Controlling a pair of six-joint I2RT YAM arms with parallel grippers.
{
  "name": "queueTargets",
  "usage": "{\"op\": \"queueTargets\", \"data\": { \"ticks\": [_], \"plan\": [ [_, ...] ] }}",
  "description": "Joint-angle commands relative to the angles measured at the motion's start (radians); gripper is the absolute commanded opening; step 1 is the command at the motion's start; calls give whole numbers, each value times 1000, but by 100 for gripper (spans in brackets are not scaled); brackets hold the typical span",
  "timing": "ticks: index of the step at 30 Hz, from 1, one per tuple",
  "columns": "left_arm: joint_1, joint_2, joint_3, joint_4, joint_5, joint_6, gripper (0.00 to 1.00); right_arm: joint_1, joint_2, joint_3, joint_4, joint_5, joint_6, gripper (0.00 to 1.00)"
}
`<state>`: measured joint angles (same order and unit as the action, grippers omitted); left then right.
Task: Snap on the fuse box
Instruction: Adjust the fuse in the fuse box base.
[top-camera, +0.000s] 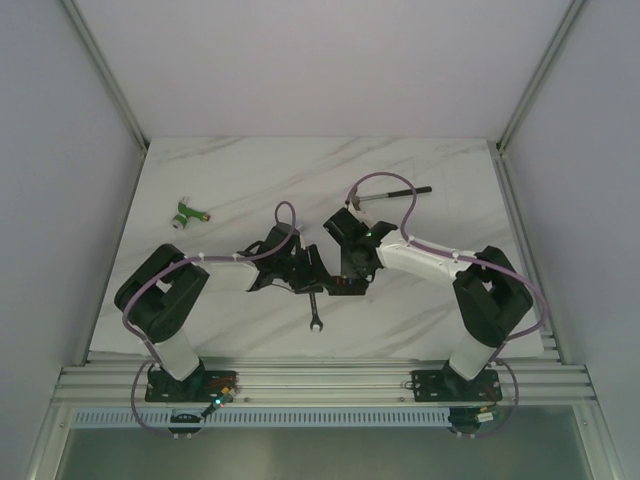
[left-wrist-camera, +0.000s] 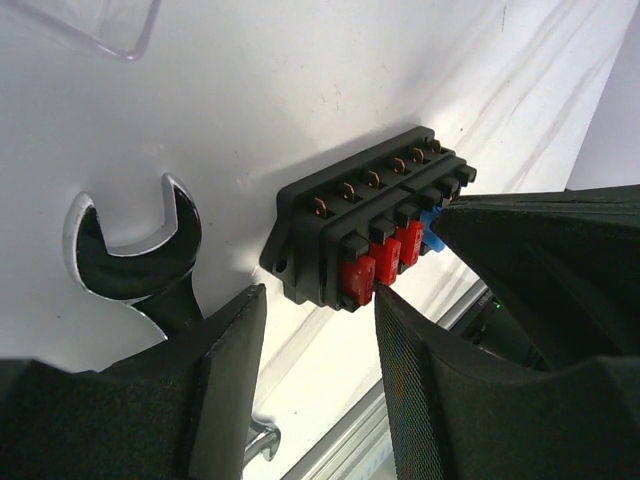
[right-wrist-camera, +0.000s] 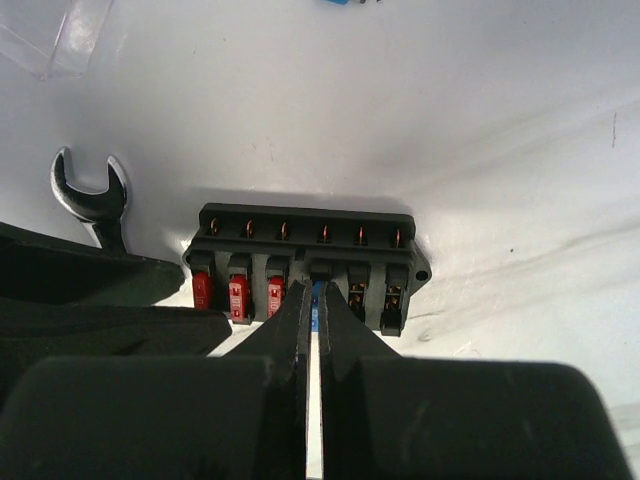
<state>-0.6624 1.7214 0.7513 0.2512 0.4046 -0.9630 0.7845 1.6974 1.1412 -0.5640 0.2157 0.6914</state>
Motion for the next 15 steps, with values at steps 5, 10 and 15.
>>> {"op": "queueTargets", "data": {
  "ticks": [5, 10, 15],
  "plan": [
    [-3, 10, 74, -71, -26, 42, 56, -31, 16, -66, -11, -58, -15, 0],
    [-5, 14, 96, -87, -38, 57, 56, -38, 17, -67, -2, -82, -30, 0],
    [-16, 46, 104, -106, -45, 69, 50, -41, 18, -71, -1, -95, -37, 0]
  ]
}}
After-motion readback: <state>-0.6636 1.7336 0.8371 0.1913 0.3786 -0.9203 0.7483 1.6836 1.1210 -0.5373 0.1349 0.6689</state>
